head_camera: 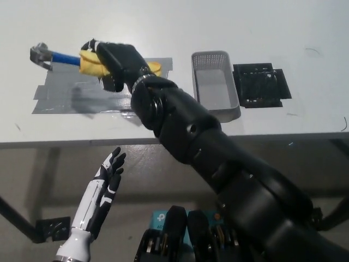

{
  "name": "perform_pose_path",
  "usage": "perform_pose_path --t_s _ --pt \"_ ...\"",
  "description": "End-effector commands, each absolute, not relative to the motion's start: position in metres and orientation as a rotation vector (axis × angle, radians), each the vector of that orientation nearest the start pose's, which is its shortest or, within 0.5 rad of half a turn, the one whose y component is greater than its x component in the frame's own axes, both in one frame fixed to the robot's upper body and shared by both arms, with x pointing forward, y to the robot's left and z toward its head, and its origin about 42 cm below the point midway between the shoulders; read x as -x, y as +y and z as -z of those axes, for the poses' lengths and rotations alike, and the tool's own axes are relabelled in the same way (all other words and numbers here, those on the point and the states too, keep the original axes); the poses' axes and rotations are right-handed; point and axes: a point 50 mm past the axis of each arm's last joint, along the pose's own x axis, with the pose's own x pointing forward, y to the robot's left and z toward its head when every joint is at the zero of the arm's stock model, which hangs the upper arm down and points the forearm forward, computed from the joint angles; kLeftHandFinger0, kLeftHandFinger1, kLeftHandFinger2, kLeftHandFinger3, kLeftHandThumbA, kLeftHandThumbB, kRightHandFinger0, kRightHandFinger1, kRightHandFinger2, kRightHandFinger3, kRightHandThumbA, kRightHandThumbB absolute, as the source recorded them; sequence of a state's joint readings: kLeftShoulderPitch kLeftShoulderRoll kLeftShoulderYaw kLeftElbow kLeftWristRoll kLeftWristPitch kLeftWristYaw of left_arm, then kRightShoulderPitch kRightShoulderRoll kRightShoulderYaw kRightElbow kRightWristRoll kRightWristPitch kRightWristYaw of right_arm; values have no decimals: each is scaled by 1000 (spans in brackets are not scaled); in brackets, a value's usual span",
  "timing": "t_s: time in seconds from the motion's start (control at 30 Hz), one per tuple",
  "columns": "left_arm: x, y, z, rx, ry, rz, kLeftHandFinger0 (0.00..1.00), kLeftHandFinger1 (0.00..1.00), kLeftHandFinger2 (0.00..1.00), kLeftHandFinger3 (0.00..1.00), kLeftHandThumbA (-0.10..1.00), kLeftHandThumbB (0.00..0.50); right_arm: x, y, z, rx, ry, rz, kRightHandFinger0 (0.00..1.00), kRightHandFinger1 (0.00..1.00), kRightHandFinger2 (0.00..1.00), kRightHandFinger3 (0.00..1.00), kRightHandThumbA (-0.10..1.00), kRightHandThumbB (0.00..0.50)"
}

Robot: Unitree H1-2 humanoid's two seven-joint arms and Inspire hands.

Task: The robot picks the hammer placed on top of the gray container with right hand and places it on the grey area of the desk

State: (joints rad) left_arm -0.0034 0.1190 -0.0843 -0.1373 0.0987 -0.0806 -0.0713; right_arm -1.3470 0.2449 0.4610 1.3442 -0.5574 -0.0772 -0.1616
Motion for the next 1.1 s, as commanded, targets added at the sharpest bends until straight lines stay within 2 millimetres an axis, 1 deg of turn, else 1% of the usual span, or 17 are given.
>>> perform_pose_path --t_s 0.0,0.03,0.1,0.17,0.27,0.33,0.4,0.43,0.47,0.5,0.53,0.57,0.6,0.63,0.67,0.83,1.07 --pt "-279 215 -148 -235 -259 183 1000 1000 1000 1000 957 83 -514 91 -326 1018 -473 -452 21 437 791 860 -100 161" --pt "-279 215 -148 -229 -258 187 1000 1000 1000 1000 957 81 -514 90 -320 1022 -466 -447 17 423 768 848 -100 167" --pt "-278 213 -147 -226 -253 195 1000 1000 1000 1000 956 82 -513 86 -308 1020 -432 -446 1 403 751 842 -100 143" --pt "-277 213 -146 -228 -247 199 1000 1000 1000 1000 956 85 -512 83 -298 1024 -411 -442 24 414 760 856 -100 150" --pt "-276 212 -145 -227 -239 204 1000 1000 1000 1000 959 98 -511 77 -282 1031 -383 -450 0 347 703 800 -100 148" --pt "-276 211 -144 -222 -243 211 1000 1000 1000 1000 952 89 -510 74 -273 1037 -362 -453 0 354 747 827 -100 130" --pt "-276 211 -144 -220 -241 212 1000 1000 1000 1000 946 91 -509 72 -264 1049 -346 -453 9 376 770 867 -100 142" --pt "-276 210 -144 -220 -242 213 1000 1000 1000 1000 945 90 -509 71 -262 1053 -342 -452 16 381 765 836 -100 143" --pt "-276 210 -145 -224 -243 215 1000 1000 1000 1000 943 87 -508 70 -258 1069 -334 -447 69 411 764 812 -100 146" --pt "-277 210 -145 -224 -245 216 1000 1000 1000 1000 940 85 -508 69 -256 1068 -329 -447 115 417 710 662 -100 152" --pt "-277 211 -146 -226 -245 218 1000 1000 1000 1000 939 84 -508 68 -254 1063 -324 -446 186 441 674 603 -79 164" --pt "-278 211 -146 -226 -246 220 1000 1000 1000 1000 938 83 -508 67 -253 1056 -309 -451 299 541 748 664 16 166" --pt "-279 210 -147 -228 -249 223 1000 1000 1000 1000 938 82 -510 66 -255 1052 -259 -483 504 766 973 879 168 160" --pt "-279 210 -147 -232 -253 224 1000 1000 1000 1000 939 77 -512 66 -256 1059 -234 -513 805 1000 1000 1000 338 206" --pt "-279 210 -147 -232 -253 225 1000 1000 1000 1000 938 75 -512 65 -257 1071 -232 -525 1000 1000 1000 1000 500 244" --pt "-279 211 -149 -246 -256 231 1000 1000 1000 1000 946 71 -516 64 -265 1084 -241 -533 1000 1000 1000 1000 729 373" --pt "-282 210 -150 -241 -254 234 1000 1000 1000 1000 942 83 -523 63 -287 1106 -251 -527 1000 1000 1000 1000 972 460"
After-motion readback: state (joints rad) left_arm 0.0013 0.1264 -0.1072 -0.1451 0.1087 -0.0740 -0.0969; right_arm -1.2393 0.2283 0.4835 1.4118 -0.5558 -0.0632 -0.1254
